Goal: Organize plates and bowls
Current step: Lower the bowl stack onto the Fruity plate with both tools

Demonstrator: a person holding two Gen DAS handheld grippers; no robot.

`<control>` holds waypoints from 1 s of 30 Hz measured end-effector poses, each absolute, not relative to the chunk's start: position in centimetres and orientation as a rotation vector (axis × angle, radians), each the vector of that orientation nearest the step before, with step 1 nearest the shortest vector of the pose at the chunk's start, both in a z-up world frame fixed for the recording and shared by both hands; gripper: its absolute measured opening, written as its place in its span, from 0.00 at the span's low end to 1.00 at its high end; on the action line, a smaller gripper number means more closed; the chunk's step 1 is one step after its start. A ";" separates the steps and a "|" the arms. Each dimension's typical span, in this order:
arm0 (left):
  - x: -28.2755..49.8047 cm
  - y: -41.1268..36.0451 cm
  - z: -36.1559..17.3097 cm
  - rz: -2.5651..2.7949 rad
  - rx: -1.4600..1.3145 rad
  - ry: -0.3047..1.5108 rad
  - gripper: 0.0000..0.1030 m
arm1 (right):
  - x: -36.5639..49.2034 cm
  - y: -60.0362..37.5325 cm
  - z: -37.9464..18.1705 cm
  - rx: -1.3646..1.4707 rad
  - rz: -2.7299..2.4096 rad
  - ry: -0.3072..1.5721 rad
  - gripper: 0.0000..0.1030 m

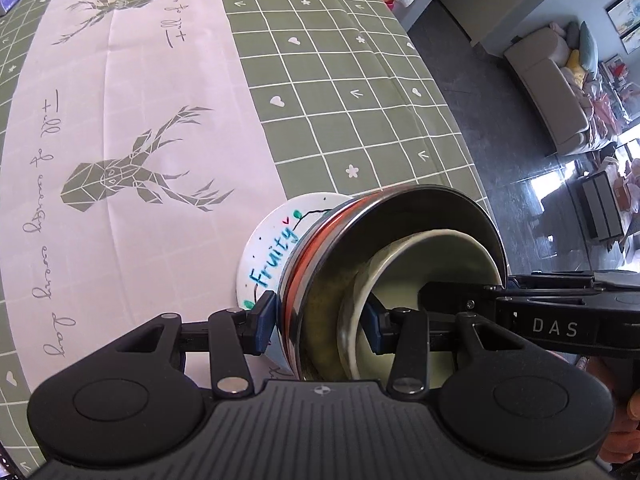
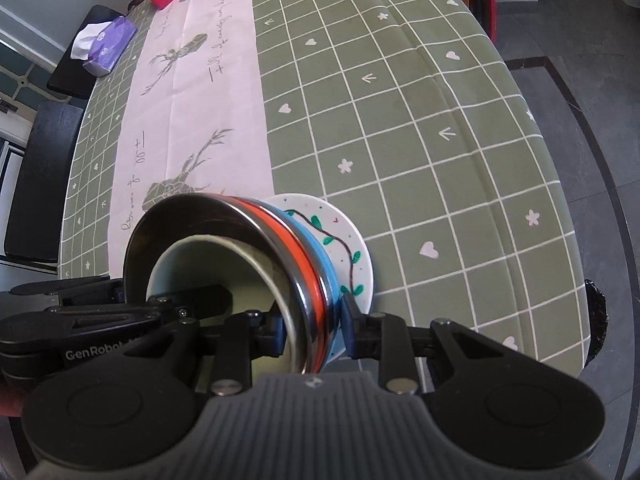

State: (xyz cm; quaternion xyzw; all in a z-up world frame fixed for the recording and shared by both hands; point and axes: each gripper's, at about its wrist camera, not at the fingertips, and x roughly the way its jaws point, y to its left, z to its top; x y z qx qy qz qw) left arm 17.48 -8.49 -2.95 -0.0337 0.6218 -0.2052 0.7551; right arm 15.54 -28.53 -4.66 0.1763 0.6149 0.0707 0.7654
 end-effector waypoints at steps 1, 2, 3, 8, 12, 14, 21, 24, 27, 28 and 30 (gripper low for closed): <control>17.5 -8.5 -3.0 -0.445 -0.076 1.361 0.48 | 15.6 -28.5 -4.8 0.382 0.155 1.338 0.25; 17.7 -8.5 -3.2 -0.441 -0.080 1.367 0.48 | 15.8 -28.6 -4.9 0.385 0.156 1.340 0.25; 17.8 -8.5 -3.3 -0.439 -0.082 1.374 0.48 | 15.9 -28.6 -5.0 0.385 0.158 1.344 0.25; 18.5 -8.3 -3.9 -0.442 -0.097 1.401 0.46 | 16.6 -28.6 -5.7 0.374 0.161 1.369 0.25; 19.0 -8.1 -4.2 -0.445 -0.107 1.415 0.45 | 17.2 -28.8 -6.2 0.386 0.159 1.376 0.25; 19.1 -8.0 -4.2 -0.444 -0.110 1.418 0.45 | 17.4 -28.9 -6.2 0.387 0.165 1.375 0.25; 18.9 -7.9 -4.0 -0.434 -0.087 1.432 0.45 | 17.3 -28.8 -6.3 0.405 0.191 1.370 0.25; 19.0 -7.7 -4.1 -0.425 -0.106 1.430 0.45 | 17.5 -28.8 -6.4 0.409 0.197 1.371 0.26; 19.1 -7.6 -4.1 -0.422 -0.117 1.435 0.45 | 17.5 -28.7 -6.4 0.402 0.197 1.374 0.26; 19.1 -7.6 -4.0 -0.425 -0.118 1.436 0.45 | 17.5 -28.8 -6.4 0.406 0.199 1.375 0.27; 19.1 -7.5 -3.8 -0.421 -0.119 1.428 0.54 | 17.5 -28.8 -6.4 0.412 0.202 1.376 0.28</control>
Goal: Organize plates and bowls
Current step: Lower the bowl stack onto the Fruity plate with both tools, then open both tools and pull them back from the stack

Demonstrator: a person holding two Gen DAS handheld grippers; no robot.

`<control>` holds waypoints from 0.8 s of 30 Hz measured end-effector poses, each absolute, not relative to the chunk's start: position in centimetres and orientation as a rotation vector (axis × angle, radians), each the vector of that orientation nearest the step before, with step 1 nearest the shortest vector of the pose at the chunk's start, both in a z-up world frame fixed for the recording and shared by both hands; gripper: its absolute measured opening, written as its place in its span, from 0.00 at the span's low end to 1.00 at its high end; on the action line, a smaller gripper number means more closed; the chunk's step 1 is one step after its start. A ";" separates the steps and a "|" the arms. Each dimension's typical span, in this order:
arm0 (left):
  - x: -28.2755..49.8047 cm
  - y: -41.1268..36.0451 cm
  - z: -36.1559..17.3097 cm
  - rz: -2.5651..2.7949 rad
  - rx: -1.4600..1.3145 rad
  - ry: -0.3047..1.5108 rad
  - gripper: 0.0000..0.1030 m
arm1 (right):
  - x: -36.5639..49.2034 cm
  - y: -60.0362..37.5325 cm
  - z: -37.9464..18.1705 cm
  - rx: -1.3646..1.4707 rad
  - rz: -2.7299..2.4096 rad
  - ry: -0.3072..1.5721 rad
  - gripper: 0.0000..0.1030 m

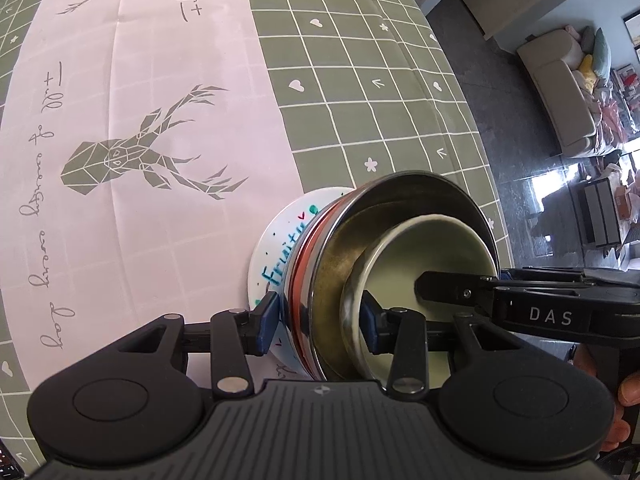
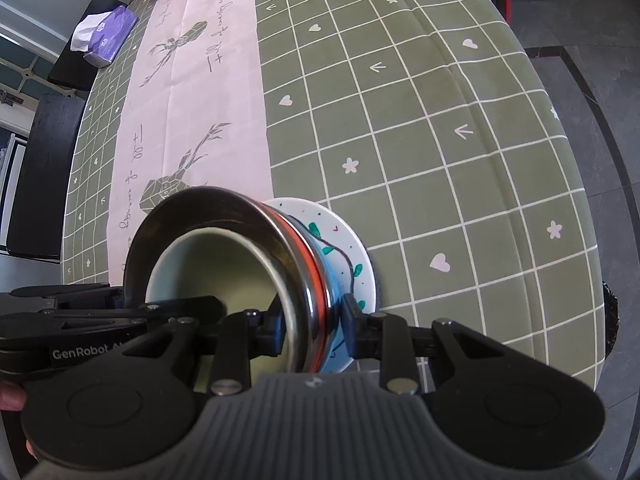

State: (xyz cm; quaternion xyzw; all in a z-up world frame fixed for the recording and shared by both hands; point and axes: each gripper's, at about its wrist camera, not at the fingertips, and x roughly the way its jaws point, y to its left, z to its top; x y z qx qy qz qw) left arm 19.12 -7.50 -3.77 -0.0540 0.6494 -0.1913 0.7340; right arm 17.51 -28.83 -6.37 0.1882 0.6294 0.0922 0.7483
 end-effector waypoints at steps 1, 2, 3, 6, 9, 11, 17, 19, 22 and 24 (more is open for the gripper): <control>19.1 -7.5 -3.6 -0.424 -0.114 1.420 0.59 | 17.6 -28.7 -6.4 0.402 0.203 1.380 0.30; 19.1 -7.5 -3.4 -0.425 -0.113 1.413 0.66 | 17.6 -28.6 -6.4 0.391 0.202 1.381 0.34; 19.1 -7.5 -3.2 -0.421 -0.117 1.407 0.69 | 17.6 -28.6 -6.4 0.383 0.196 1.378 0.39; 19.2 -7.4 -2.9 -0.419 -0.118 1.396 0.70 | 17.6 -28.5 -6.2 0.372 0.196 1.375 0.45; 18.9 -7.2 -2.4 -0.428 -0.110 1.373 0.70 | 17.3 -28.3 -5.5 0.339 0.204 1.357 0.49; 18.4 -7.2 -1.8 -0.430 -0.073 1.342 0.70 | 16.9 -28.1 -4.8 0.302 0.214 1.337 0.53; 16.0 -7.0 1.7 -0.473 0.021 1.179 0.70 | 14.8 -27.5 -1.8 0.186 0.221 1.235 0.53; 14.8 -6.6 3.0 -0.494 0.039 1.116 0.70 | 13.8 -27.2 -0.5 0.144 0.227 1.184 0.55; 12.7 -5.9 5.1 -0.533 0.060 1.011 0.70 | 11.8 -26.8 1.4 0.091 0.241 1.099 0.57; 11.0 -5.7 6.2 -0.550 0.080 0.932 0.70 | 10.4 -26.4 2.6 0.066 0.254 1.040 0.58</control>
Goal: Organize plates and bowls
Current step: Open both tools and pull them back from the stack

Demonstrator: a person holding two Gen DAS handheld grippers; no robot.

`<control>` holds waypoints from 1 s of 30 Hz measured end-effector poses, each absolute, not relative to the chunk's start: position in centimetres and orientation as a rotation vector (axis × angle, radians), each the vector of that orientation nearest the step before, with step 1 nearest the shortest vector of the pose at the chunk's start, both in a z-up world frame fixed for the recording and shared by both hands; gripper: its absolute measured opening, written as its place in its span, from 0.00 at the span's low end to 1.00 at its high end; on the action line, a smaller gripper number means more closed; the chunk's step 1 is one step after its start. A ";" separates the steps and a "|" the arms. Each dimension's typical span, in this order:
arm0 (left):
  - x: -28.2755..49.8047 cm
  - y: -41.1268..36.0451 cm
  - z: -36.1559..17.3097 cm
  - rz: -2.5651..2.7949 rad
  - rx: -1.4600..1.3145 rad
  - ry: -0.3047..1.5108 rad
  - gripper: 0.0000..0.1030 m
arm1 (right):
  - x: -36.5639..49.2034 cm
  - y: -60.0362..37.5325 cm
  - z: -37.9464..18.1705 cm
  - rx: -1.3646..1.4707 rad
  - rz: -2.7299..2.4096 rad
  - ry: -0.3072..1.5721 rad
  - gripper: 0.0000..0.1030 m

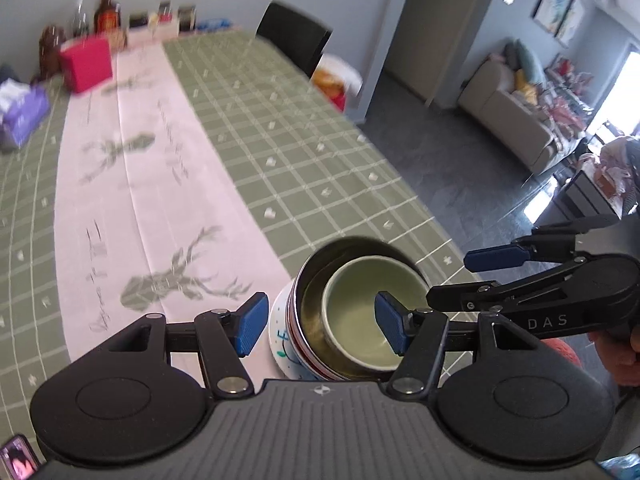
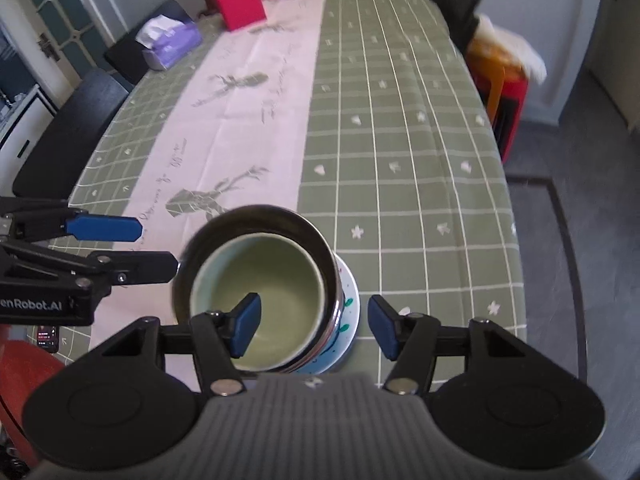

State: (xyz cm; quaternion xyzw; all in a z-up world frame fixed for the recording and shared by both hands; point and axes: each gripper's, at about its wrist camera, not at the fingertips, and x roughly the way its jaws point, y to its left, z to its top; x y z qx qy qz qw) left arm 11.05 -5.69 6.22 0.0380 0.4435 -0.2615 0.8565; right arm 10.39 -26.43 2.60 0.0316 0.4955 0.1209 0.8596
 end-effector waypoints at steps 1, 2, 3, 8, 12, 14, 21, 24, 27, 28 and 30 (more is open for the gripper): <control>10.0 -5.6 6.7 -0.551 0.089 0.886 0.70 | 9.6 -26.2 3.2 0.050 0.261 1.009 0.58; 9.0 -5.4 7.2 -0.553 0.093 0.837 0.70 | 8.7 -26.0 3.8 0.032 0.266 0.975 0.59; 8.0 -5.2 7.5 -0.555 0.090 0.790 0.70 | 7.9 -25.8 4.2 0.014 0.272 0.940 0.61; 1.8 -4.4 7.5 -0.513 0.105 0.527 0.70 | 2.8 -24.9 5.3 -0.060 0.289 0.753 0.63; -1.4 -4.4 5.9 -0.465 0.103 0.449 0.69 | -0.9 -24.6 4.6 -0.062 0.295 0.652 0.69; -2.6 -4.4 5.1 -0.450 0.095 0.417 0.69 | -2.8 -24.7 4.2 -0.044 0.286 0.589 0.77; -6.3 -4.3 3.2 -0.360 0.119 0.287 0.69 | -7.9 -24.5 1.8 0.039 0.210 0.385 0.78; -7.5 -4.6 2.2 -0.318 0.143 0.221 0.73 | -9.9 -23.9 0.2 0.035 0.172 0.289 0.78; -8.3 -4.8 1.2 -0.278 0.152 0.206 0.88 | -11.4 -23.0 -1.0 0.024 0.113 0.243 0.81; -8.6 -4.7 0.9 -0.264 0.147 0.196 0.88 | -11.8 -22.8 -1.3 0.026 0.103 0.234 0.84; -9.0 -4.7 0.5 -0.236 0.140 0.189 0.91 | -12.5 -22.3 -1.8 0.029 0.098 0.223 0.87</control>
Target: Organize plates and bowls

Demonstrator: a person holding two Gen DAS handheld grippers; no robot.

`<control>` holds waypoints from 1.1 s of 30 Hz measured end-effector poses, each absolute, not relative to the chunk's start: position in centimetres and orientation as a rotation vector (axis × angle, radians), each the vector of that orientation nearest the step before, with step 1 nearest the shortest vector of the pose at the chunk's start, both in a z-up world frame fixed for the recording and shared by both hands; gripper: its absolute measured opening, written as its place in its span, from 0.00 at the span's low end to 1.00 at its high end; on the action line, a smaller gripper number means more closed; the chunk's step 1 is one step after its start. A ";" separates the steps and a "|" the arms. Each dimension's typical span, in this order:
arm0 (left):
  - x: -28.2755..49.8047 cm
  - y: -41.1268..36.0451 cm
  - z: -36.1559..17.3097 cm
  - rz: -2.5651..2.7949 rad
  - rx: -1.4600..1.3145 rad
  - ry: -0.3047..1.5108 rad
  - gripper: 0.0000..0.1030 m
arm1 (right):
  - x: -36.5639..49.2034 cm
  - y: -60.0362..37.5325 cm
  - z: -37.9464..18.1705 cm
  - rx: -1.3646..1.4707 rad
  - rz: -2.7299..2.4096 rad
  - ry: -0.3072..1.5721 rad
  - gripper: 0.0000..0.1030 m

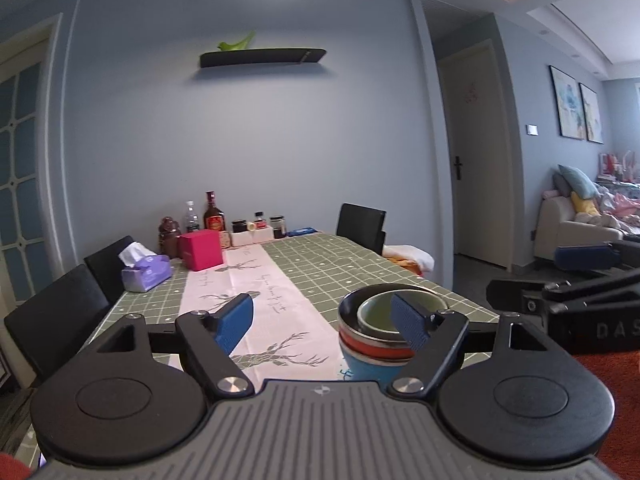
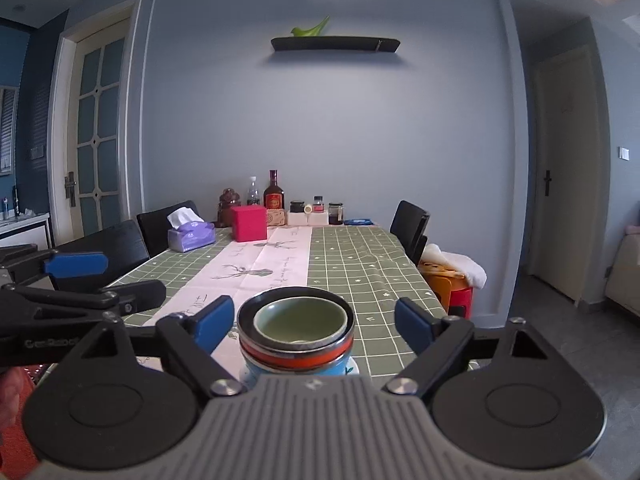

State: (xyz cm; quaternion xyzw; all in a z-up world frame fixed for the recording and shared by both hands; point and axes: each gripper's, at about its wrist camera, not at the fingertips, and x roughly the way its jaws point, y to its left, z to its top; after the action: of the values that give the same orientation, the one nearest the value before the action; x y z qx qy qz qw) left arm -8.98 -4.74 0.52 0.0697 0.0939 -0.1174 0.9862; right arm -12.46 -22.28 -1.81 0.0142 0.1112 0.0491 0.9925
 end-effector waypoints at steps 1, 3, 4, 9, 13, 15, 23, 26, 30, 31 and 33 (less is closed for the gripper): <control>-9.1 -4.7 0.3 -0.227 0.140 0.186 0.91 | -12.6 -22.0 -2.0 0.022 0.093 0.221 0.89; -9.4 -4.8 0.0 -0.214 0.133 0.176 0.95 | -13.0 -21.7 -2.6 0.009 0.069 0.211 0.89; -9.3 -4.8 -0.1 -0.207 0.134 0.184 0.96 | -12.9 -21.6 -3.0 0.004 0.065 0.214 0.90; -8.3 -4.7 -1.3 -0.195 0.119 0.260 0.97 | -11.9 -22.5 -4.5 0.037 0.031 0.256 0.92; -7.3 -4.8 -3.0 -0.161 0.119 0.320 0.97 | -11.4 -23.2 -5.8 0.040 0.006 0.282 0.92; -6.8 -4.7 -3.7 -0.150 0.111 0.359 0.97 | -11.2 -23.4 -6.5 0.041 -0.004 0.292 0.92; -6.6 -5.3 -5.0 -0.138 0.140 0.424 0.97 | -11.4 -23.8 -7.0 0.064 0.017 0.273 0.92; -6.7 -5.4 -5.0 -0.130 0.146 0.423 0.97 | -11.3 -24.1 -7.0 0.081 0.023 0.279 0.92; -6.7 -5.4 -4.8 -0.133 0.142 0.425 0.97 | -11.0 -24.3 -7.2 0.090 0.024 0.289 0.92; -6.7 -5.4 -4.8 -0.135 0.143 0.426 0.97 | -11.0 -24.3 -7.2 0.091 0.025 0.290 0.92; -6.6 -5.5 -4.8 -0.135 0.145 0.427 0.97 | -10.9 -24.4 -7.2 0.092 0.027 0.291 0.92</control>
State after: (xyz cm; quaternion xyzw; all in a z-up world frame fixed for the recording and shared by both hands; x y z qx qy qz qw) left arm -6.62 -5.47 -4.78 0.0718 0.2113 -0.0669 0.9725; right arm -10.94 -24.38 -7.25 0.0460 0.1450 0.0136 0.9883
